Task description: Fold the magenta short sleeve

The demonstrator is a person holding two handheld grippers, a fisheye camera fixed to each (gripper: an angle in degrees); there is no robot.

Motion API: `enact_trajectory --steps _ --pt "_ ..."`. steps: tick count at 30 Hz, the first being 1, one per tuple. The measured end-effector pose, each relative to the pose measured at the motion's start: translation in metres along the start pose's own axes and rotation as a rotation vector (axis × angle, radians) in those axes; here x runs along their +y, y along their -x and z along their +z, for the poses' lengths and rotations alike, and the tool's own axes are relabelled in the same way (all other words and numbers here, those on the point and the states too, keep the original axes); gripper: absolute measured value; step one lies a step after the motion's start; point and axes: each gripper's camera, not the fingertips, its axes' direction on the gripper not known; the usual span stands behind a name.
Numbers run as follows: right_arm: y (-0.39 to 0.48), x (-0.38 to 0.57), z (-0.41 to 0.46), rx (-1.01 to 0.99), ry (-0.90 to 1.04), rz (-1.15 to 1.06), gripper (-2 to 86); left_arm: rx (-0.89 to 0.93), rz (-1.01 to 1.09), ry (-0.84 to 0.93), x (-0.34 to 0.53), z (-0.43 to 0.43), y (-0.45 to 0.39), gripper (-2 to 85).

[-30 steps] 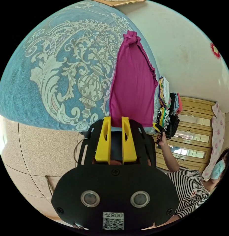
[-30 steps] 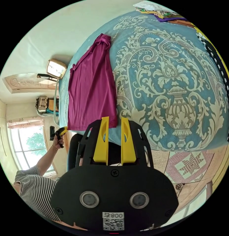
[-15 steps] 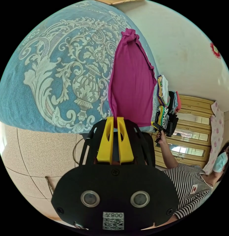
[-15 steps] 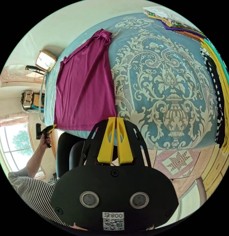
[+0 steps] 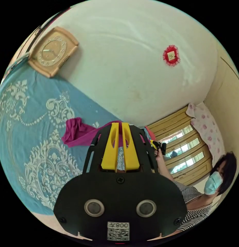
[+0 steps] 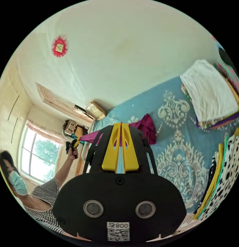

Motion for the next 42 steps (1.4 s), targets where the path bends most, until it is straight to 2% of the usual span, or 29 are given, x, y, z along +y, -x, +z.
enact_trajectory --steps 4,6,10,16,21,24,28,42 --pt "0.081 -0.029 -0.074 0.023 -0.079 -0.176 0.1 -0.042 0.199 -0.019 -0.016 -0.054 -0.088 2.2" --pt "0.112 -0.015 -0.115 0.008 -0.121 -0.246 0.0 -0.046 0.280 -0.017 0.003 -0.087 -0.126 2.2" --pt "0.120 0.039 -0.152 -0.027 -0.130 -0.278 0.1 -0.043 0.310 0.028 0.058 -0.125 -0.146 2.2" --pt "0.064 0.184 -0.157 -0.017 0.006 -0.164 0.1 -0.040 0.122 0.192 0.201 -0.147 -0.097 2.2" --pt "-0.047 0.332 -0.106 0.015 0.220 0.165 0.1 -0.096 -0.307 0.370 0.348 -0.126 0.007 2.0" --pt "-0.100 0.393 -0.080 -0.002 0.292 0.364 0.0 -0.133 -0.450 0.383 0.399 -0.125 0.034 1.9" --pt "-0.109 0.423 -0.065 0.070 0.384 0.394 0.0 -0.140 -0.485 0.366 0.424 -0.129 0.032 1.8" --pt "-0.093 0.450 -0.089 0.057 0.369 0.331 0.1 -0.137 -0.453 0.311 0.445 -0.165 -0.013 1.7"
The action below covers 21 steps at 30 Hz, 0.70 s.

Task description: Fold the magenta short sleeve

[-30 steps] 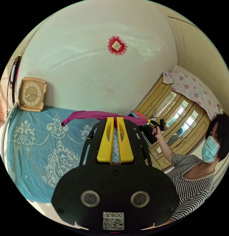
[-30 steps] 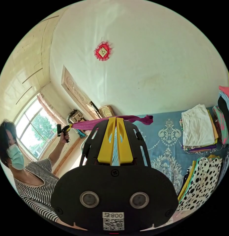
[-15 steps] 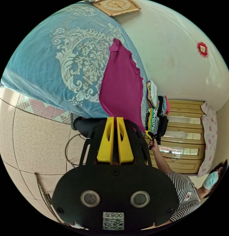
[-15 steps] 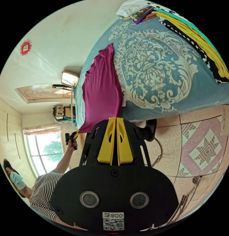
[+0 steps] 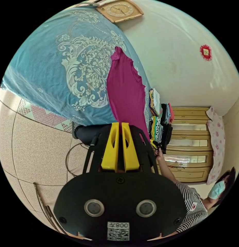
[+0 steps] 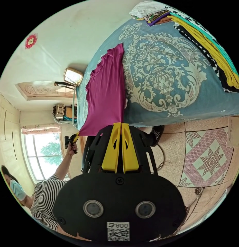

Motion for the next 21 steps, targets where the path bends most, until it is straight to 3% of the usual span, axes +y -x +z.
enact_trajectory --steps 11,21 --pt "-0.002 0.044 -0.001 -0.035 -0.031 -0.052 0.1 -0.016 -0.002 -0.022 0.017 -0.001 -0.029 1.7" --pt "-0.039 0.051 0.052 -0.004 0.012 0.068 0.0 -0.088 -0.123 -0.014 0.003 0.056 -0.060 1.8"
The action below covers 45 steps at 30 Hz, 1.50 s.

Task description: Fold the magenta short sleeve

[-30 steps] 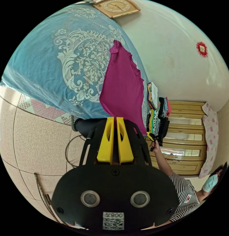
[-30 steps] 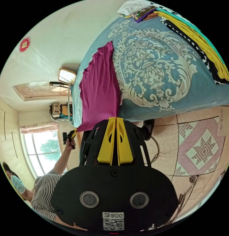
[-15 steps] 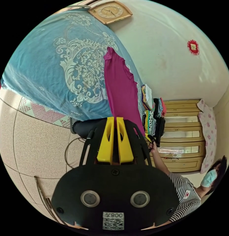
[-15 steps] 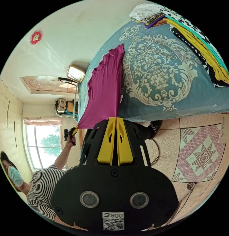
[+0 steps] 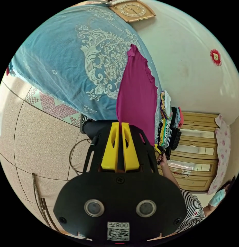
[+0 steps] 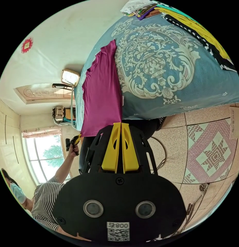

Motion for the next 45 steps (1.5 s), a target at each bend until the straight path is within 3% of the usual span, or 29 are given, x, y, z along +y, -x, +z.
enact_trajectory --steps 11,19,22,28,33,38,45 --pt "-0.036 0.006 0.040 -0.104 0.000 0.089 0.1 -0.014 -0.079 -0.024 -0.041 0.039 -0.079 2.3" --pt "-0.063 0.024 0.048 -0.201 -0.125 0.172 0.0 0.003 -0.140 -0.115 -0.084 0.049 -0.159 1.9" --pt "-0.057 0.024 0.041 -0.223 -0.224 0.157 0.0 0.030 -0.050 -0.116 -0.118 0.065 -0.223 1.5" --pt "0.021 -0.039 0.048 -0.034 -0.332 -0.031 0.0 -0.072 0.321 0.066 -0.218 0.161 -0.432 0.4" --pt "0.097 -0.132 0.093 0.215 -0.357 -0.167 0.1 -0.167 0.670 0.253 -0.306 0.300 -0.638 0.4" --pt "0.121 -0.210 0.151 0.292 -0.332 -0.199 0.2 -0.224 0.864 0.358 -0.377 0.425 -0.782 0.9" --pt "0.121 -0.260 0.194 0.153 -0.382 -0.249 1.4 -0.237 1.061 0.429 -0.483 0.566 -0.957 6.3"
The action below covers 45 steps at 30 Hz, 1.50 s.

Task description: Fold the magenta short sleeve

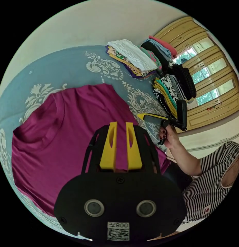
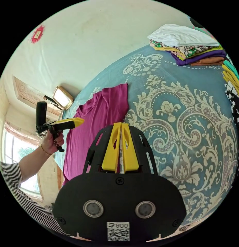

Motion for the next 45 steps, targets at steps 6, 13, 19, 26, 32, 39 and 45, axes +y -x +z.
enact_trajectory --steps 6,13,19,26,32,39,45 --pt "-0.013 -0.016 0.025 -0.076 -0.059 0.020 6.7 -0.130 0.195 0.095 -0.181 0.025 -0.005 9.6" --pt "-0.004 -0.052 0.058 -0.018 0.018 -0.031 6.3 -0.214 0.276 0.273 -0.325 0.072 0.004 9.0" --pt "0.006 -0.071 0.088 0.007 0.055 -0.044 2.3 -0.182 0.281 0.265 -0.390 0.068 0.018 4.3" --pt "0.037 -0.081 0.086 -0.066 -0.049 -0.222 0.5 -0.097 0.279 0.061 -0.414 0.009 0.049 2.5" --pt "0.071 -0.090 0.100 -0.154 -0.018 -0.440 0.4 -0.001 0.129 -0.015 -0.390 -0.013 0.125 2.7" --pt "0.101 -0.103 0.151 -0.168 0.181 -0.590 0.4 0.144 -0.074 -0.108 -0.354 -0.011 0.213 5.8" --pt "0.121 -0.112 0.182 -0.149 0.297 -0.667 0.5 0.200 -0.164 -0.212 -0.334 -0.013 0.257 7.5"
